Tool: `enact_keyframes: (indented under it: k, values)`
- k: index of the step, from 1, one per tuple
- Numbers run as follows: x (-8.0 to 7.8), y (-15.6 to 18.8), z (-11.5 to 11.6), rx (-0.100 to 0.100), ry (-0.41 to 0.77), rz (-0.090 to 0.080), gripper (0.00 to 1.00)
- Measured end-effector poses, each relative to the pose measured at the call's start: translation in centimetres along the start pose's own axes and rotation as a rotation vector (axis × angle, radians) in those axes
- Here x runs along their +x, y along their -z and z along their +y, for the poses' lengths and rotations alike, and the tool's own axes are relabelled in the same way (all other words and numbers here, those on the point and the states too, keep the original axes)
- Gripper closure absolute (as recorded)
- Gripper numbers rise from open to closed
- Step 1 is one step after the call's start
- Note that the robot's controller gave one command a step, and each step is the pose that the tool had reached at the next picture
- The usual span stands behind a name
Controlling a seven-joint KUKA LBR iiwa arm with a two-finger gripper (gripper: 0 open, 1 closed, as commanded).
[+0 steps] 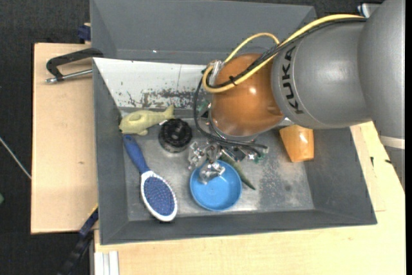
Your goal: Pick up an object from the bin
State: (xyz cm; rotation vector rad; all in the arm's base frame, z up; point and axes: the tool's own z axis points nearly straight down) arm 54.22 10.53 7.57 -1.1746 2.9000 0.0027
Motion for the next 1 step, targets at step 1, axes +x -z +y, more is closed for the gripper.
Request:
enact_keyframes:
  k: [1]
  values:
    - [0.49, 13.16, 1.33, 0.003, 0.057, -0.001, 1.00]
